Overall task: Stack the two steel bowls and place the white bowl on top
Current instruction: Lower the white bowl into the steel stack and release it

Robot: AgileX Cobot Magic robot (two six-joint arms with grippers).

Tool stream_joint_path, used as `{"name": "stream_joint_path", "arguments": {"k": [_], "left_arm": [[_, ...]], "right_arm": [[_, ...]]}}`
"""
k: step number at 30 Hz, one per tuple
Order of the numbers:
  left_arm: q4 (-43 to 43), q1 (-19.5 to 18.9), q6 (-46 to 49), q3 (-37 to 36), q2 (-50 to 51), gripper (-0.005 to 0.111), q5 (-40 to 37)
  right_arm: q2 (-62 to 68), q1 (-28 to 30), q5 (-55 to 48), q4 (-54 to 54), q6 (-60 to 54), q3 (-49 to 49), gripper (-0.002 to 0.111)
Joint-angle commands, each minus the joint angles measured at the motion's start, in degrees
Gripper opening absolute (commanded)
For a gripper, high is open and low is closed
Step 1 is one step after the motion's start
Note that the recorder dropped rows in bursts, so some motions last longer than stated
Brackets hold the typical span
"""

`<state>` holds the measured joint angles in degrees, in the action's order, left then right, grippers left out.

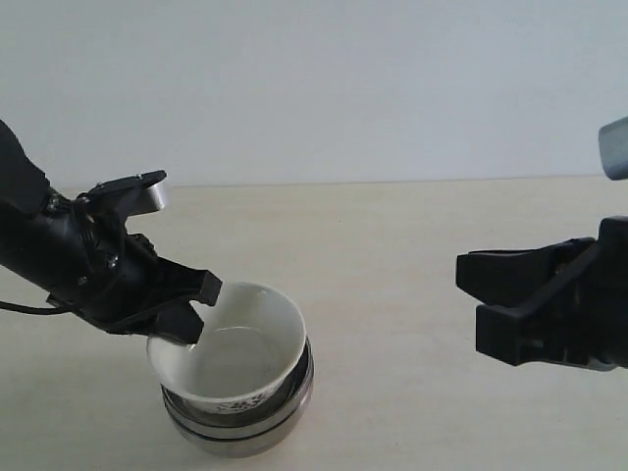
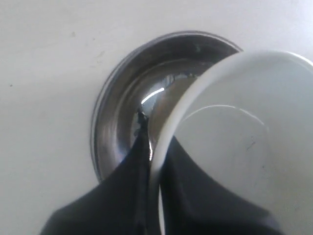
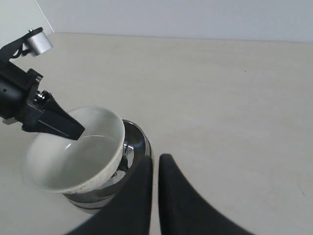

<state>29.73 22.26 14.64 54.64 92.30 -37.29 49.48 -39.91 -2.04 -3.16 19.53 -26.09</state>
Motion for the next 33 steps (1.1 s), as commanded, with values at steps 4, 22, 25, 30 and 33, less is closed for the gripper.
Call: {"name": "stream_joint_path", "arguments": {"k": [4, 22, 25, 30, 33], "left_arm": [[1.17, 0.29, 0.69, 0.29, 4.54, 0.004, 3.59], [0.92, 0.29, 2.88, 0.42, 5.96, 0.004, 4.35], [0.92, 0.29, 2.92, 0.42, 5.96, 0.011, 4.56], [1.08, 0.29, 2.92, 0.78, 5.96, 0.026, 4.45], [1.32, 0.29, 2.92, 1.36, 5.96, 0.027, 4.28]], "right_arm": [[-0.17, -0.07, -2.81, 1.06, 0.03, 0.17, 0.000], [-0.17, -0.07, -2.25, 1.06, 0.03, 0.17, 0.000], [-0.17, -0.07, -2.62, 1.06, 0.03, 0.17, 0.000], [-0.17, -0.07, -2.98, 1.06, 0.03, 0.17, 0.000], [-0.17, -0.07, -3.06, 1.06, 0.03, 0.17, 0.000]]}}
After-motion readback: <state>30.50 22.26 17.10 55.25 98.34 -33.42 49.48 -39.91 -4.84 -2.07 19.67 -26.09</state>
